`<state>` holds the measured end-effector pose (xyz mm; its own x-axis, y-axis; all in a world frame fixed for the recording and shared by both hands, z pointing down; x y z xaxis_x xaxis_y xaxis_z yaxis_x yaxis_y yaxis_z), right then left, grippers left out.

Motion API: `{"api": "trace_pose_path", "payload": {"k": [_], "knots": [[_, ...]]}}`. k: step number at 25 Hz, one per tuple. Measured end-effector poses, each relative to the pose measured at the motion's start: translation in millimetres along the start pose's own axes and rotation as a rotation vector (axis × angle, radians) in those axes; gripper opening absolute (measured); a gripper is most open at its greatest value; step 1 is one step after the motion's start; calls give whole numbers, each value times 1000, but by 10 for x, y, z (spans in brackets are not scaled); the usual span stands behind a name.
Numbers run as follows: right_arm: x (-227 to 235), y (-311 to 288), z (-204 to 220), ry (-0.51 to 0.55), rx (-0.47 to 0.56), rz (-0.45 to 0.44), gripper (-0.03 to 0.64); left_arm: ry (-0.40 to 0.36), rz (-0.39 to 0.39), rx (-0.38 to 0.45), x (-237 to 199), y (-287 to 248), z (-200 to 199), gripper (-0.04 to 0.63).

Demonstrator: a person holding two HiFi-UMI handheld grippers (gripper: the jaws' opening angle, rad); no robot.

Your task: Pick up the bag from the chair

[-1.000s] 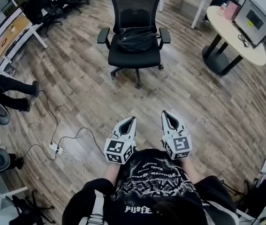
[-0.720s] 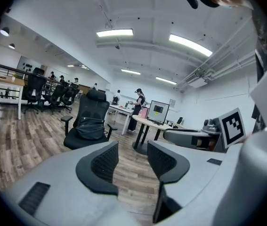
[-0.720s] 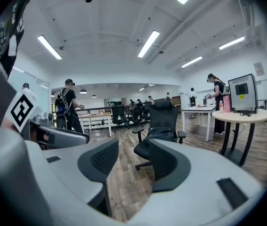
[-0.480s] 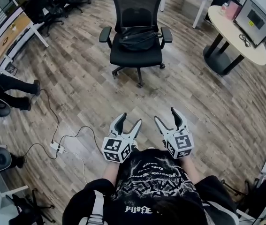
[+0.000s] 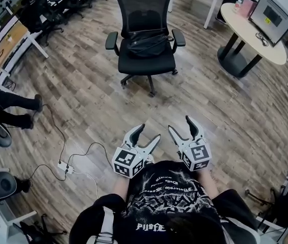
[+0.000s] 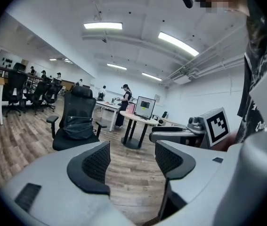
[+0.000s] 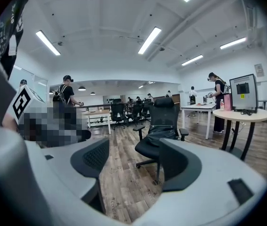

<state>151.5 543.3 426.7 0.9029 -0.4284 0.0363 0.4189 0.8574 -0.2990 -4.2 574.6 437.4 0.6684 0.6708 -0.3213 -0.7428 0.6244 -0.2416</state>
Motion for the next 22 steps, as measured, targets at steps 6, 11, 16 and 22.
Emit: {"api": "trace_pose_path", "payload": {"k": [6,11,16,22], "knots": [[-121,-148,47,-14,-7,33,344,-23,18,-29,-273,104,3,307],[-64,-236,81,-21,-26,40,344,-8,23,-15,-374,105,7,308],[28,-559,104,-7,-47,-14,344,163,141,175,-489,39,-207,308],[300,-1142,-32,48,-54,-85,344,189,70,271,-872,-230,-531,308]]}}
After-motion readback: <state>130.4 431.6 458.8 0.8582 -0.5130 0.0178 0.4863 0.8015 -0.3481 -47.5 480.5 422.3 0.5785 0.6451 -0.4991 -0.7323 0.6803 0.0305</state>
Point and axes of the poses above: the fingertips, and each gripper's own axes: y backward along the fingers, x to its right, z out of its underside, the point moved 5 cm from there along y, backward along the fingers, and after that the axes turned 8 degrees about z, right-handed, at the moved point
